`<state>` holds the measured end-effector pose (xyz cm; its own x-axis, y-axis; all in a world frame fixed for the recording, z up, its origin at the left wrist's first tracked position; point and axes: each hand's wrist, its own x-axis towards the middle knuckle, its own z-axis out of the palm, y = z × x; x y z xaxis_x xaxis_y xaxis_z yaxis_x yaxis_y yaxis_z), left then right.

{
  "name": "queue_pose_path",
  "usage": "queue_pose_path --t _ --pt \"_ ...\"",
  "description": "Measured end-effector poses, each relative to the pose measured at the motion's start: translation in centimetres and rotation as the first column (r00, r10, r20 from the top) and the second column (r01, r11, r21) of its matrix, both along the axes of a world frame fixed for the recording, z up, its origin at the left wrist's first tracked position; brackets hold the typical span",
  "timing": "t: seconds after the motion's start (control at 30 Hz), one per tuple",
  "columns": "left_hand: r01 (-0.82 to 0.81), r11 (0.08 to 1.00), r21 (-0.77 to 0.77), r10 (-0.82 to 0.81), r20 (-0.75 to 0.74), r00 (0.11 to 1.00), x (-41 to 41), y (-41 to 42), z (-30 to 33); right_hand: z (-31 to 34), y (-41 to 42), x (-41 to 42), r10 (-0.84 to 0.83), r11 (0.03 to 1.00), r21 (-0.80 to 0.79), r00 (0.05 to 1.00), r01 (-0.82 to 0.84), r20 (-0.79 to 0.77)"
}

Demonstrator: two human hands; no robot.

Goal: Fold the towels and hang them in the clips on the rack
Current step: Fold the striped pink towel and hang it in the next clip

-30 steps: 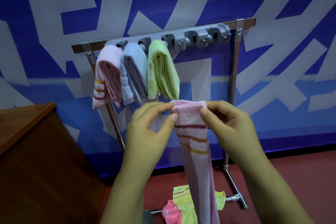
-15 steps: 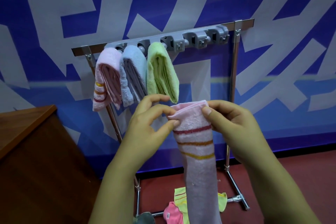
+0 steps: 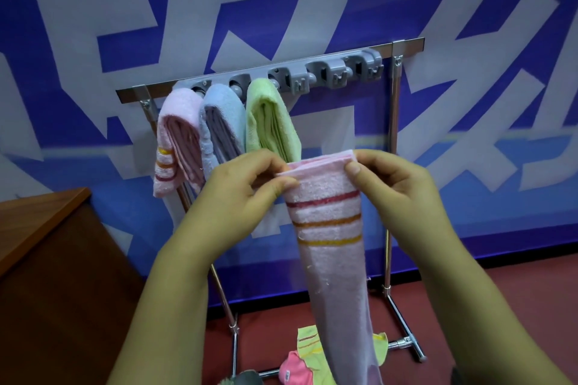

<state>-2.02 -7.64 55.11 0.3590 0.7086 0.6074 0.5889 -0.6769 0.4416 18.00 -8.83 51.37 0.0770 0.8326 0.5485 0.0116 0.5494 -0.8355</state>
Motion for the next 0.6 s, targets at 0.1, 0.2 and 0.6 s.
queue_pose_path --t 0.1,0.2,0.6 --pt "0.036 0.999 -0.034 -0.031 0.123 0.992 0.2 -0.5 0.2 -0.1 -0.1 0.0 -0.011 0.999 0.036 1.000 0.011 -0.020" --pt "0.101 0.995 -0.026 -0.089 0.293 0.952 0.4 -0.9 0.9 0.4 -0.1 0.0 0.034 0.998 0.051 0.996 -0.030 -0.078" --pt "0.081 0.996 0.023 -0.084 0.156 0.984 0.6 -1.3 1.0 0.8 0.3 -2.4 0.184 0.982 0.062 0.981 -0.180 -0.060"
